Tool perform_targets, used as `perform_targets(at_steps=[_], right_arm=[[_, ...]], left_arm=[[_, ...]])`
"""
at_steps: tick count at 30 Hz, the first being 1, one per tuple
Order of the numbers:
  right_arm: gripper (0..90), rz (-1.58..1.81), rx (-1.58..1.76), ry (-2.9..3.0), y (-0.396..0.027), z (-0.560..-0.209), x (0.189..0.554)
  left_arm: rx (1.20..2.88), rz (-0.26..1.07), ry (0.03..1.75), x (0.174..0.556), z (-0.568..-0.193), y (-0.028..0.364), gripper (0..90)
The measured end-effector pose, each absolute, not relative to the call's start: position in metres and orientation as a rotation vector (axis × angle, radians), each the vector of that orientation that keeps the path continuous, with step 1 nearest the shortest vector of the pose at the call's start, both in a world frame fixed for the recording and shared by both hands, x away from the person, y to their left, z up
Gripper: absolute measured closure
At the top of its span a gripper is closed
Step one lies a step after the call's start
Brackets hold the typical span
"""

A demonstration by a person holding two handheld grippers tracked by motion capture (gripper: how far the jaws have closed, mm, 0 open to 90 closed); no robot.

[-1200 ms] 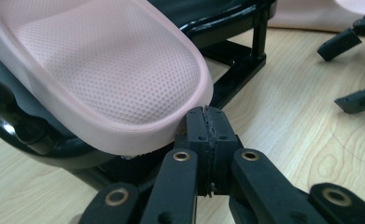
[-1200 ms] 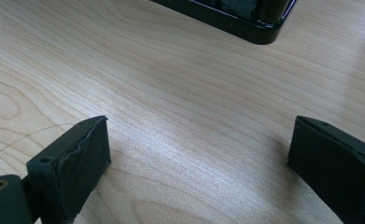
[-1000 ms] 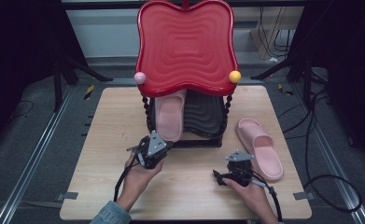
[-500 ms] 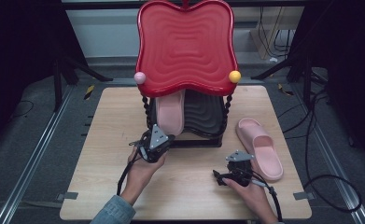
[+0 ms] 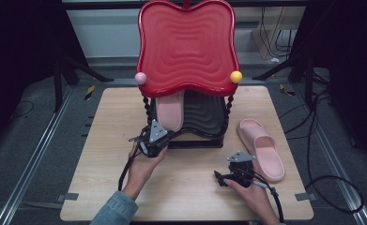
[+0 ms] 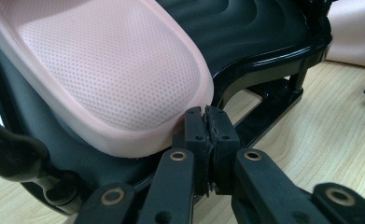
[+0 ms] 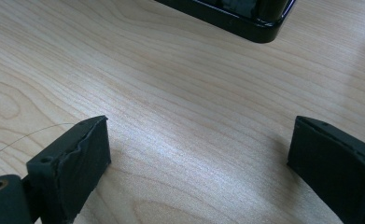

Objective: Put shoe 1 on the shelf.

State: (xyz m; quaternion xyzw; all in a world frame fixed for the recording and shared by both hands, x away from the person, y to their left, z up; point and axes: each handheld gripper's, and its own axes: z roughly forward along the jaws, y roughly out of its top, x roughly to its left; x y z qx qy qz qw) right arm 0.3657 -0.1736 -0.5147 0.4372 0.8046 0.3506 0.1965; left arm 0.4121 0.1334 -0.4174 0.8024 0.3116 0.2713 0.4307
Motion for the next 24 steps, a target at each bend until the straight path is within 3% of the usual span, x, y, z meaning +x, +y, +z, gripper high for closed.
perform_targets(at_steps=[12, 16, 20, 24], right_arm=[[5.8, 0.979, 1.225, 2.252, -0.174, -0.515, 0.366], [6.7, 0.984, 1.221, 2.253, -0.174, -0.515, 0.365], [15.2, 0.961, 1.198, 2.238, -0.177, -0.507, 0.360], [23.6, 1.002, 1.190, 2.186, -0.186, -0.494, 0.356]], left_arm=[[2.020, 0.640, 0.768, 0.402, -0.407, 0.139, 79.4], [2.033, 0.631, 0.758, 0.393, -0.406, 0.143, 64.7], [2.047, 0.584, 0.776, 0.383, -0.406, 0.155, 42.5], [2.064, 0.499, 0.797, 0.376, -0.408, 0.167, 27.7]])
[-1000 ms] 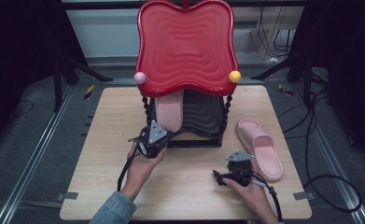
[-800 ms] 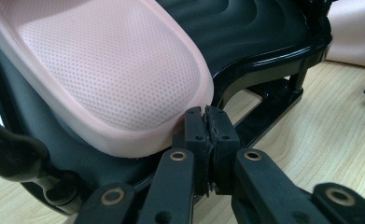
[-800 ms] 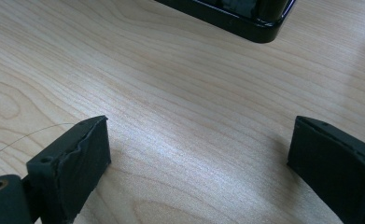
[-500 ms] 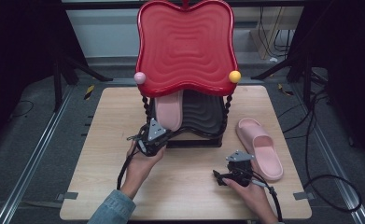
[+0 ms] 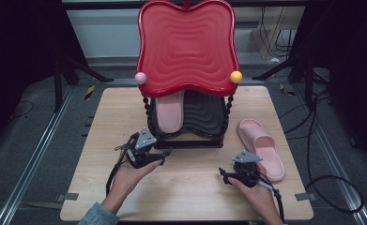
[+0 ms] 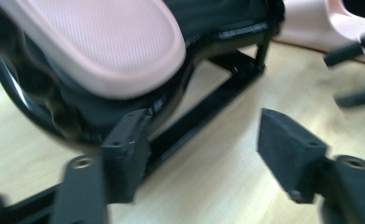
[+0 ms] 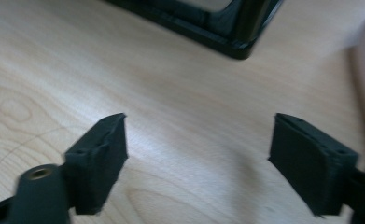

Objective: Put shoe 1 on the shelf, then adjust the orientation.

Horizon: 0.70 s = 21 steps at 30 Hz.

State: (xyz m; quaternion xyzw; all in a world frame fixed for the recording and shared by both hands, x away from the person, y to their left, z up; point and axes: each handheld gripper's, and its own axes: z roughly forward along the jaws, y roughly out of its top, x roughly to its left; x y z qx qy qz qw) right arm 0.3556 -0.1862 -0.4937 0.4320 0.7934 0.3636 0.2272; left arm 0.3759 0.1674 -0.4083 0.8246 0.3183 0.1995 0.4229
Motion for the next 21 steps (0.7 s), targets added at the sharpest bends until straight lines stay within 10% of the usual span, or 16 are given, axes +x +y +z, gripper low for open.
perform_targets(at_steps=[9, 21], right_arm=[[41.4, 1.054, 1.176, 2.144, -0.208, -0.460, 0.341], [72.5, 0.995, 1.298, 2.085, -0.259, -0.439, 0.361]], left_arm=[[2.132, 0.489, 0.901, 0.361, -0.427, 0.212, 8.6], [2.171, 0.569, 1.101, 0.370, -0.459, 0.271, 8.4]])
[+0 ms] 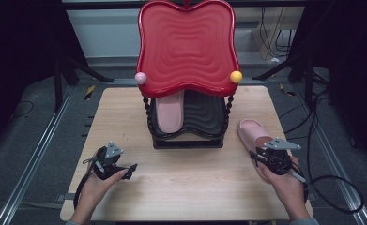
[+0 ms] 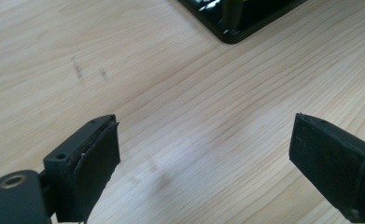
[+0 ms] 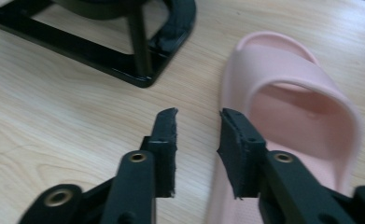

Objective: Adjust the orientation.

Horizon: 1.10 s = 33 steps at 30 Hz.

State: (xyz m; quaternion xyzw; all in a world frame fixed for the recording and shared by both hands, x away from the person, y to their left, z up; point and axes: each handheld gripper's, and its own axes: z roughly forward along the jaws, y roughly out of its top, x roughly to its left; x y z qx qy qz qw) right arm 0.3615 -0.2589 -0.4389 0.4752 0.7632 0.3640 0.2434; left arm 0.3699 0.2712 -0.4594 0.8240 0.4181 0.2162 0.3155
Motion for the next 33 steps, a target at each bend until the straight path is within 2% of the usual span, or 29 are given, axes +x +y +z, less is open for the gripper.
perform_targets(at_steps=[3, 8, 14, 16, 18, 20, 21, 25, 33], right_arm=[[77.9, 0.973, 1.320, 2.097, -0.265, -0.438, 0.365], [79.3, 0.916, 1.347, 2.128, -0.272, -0.439, 0.373], [67.9, 0.884, 1.368, 2.139, -0.268, -0.450, 0.395], [67.0, 0.874, 1.381, 2.121, -0.266, -0.452, 0.405], [69.3, 0.841, 1.401, 2.109, -0.266, -0.455, 0.414], [76.2, 0.842, 1.399, 2.114, -0.266, -0.456, 0.418], [83.0, 0.852, 1.397, 2.120, -0.265, -0.456, 0.418], [85.5, 0.816, 1.367, 2.128, -0.264, -0.451, 0.408], [85.7, 0.799, 1.253, 2.194, -0.272, -0.433, 0.339]], left_arm=[[2.167, 0.572, 1.119, 0.369, -0.459, 0.279, 8.6], [2.177, 0.565, 1.144, 0.369, -0.461, 0.286, 9.1], [2.172, 0.567, 1.152, 0.368, -0.459, 0.289, 9.5], [2.170, 0.566, 1.155, 0.368, -0.459, 0.291, 9.5], [2.170, 0.565, 1.156, 0.368, -0.459, 0.292, 9.5], [2.167, 0.566, 1.157, 0.368, -0.459, 0.293, 9.5], [2.167, 0.564, 1.159, 0.368, -0.459, 0.293, 9.5], [2.160, 0.567, 1.163, 0.368, -0.458, 0.296, 9.6], [2.156, 0.577, 1.174, 0.366, -0.456, 0.300, 9.8]])
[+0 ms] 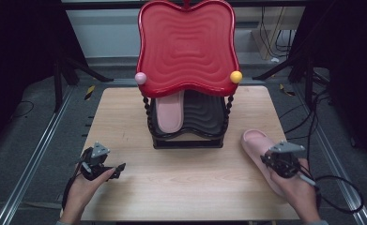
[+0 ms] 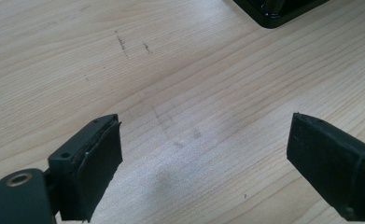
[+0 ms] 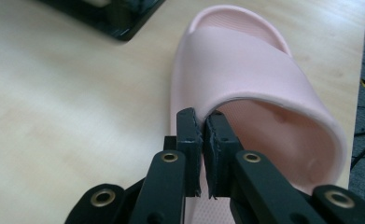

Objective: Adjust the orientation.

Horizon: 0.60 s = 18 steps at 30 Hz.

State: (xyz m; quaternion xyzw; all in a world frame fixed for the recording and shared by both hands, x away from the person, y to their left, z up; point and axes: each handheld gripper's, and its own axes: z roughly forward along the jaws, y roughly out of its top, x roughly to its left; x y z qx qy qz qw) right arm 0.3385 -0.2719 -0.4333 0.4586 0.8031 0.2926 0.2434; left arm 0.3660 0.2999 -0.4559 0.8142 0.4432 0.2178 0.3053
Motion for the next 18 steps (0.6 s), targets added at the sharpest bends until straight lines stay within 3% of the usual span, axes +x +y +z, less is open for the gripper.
perform_targets(at_steps=[7, 18], right_arm=[[85.7, 0.835, 1.155, 2.291, -0.247, -0.428, 0.290], [85.7, 0.906, 0.956, 2.435, -0.163, -0.420, 0.291]], left_arm=[[2.150, 0.585, 1.175, 0.366, -0.454, 0.300, 9.9], [2.137, 0.580, 1.177, 0.365, -0.453, 0.302, 10.0]])
